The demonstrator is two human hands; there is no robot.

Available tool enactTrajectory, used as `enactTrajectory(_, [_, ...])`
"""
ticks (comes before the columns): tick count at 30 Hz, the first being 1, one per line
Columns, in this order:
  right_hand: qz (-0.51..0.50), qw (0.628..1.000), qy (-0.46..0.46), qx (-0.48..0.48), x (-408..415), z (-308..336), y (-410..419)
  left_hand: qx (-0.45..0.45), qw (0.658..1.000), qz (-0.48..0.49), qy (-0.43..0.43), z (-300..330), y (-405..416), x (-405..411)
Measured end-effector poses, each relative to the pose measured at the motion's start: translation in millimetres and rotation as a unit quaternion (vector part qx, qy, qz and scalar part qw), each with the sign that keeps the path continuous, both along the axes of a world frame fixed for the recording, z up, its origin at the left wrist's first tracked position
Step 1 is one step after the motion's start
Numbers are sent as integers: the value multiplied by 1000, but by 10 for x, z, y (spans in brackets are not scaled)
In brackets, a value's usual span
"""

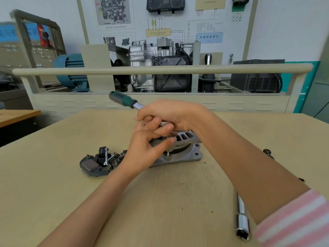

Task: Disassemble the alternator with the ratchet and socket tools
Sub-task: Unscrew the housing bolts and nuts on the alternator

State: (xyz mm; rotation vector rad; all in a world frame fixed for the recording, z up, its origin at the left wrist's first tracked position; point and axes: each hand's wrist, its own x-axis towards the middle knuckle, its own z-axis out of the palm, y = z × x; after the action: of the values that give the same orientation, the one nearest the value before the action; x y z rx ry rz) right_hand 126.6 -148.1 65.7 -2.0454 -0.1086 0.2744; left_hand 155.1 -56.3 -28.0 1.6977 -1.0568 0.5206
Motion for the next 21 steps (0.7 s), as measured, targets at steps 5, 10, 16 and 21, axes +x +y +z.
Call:
enactTrajectory(5, [41,995,12,94,-36,-74,-69,-20,999,8,24,-35,-8,20])
enactTrajectory(10, [-74,961,-94,251,-177,-187,-64,-12,999,23,-36,-65,-18,38])
enactTrajectory(16, [-366,734,-288,494,-185,-396,251,6,998,34,-55,-53,-16,28])
enactTrajectory(21, [-358,740,-286,493,-167,-429,262,11,998,32,-53,-52,-24,10])
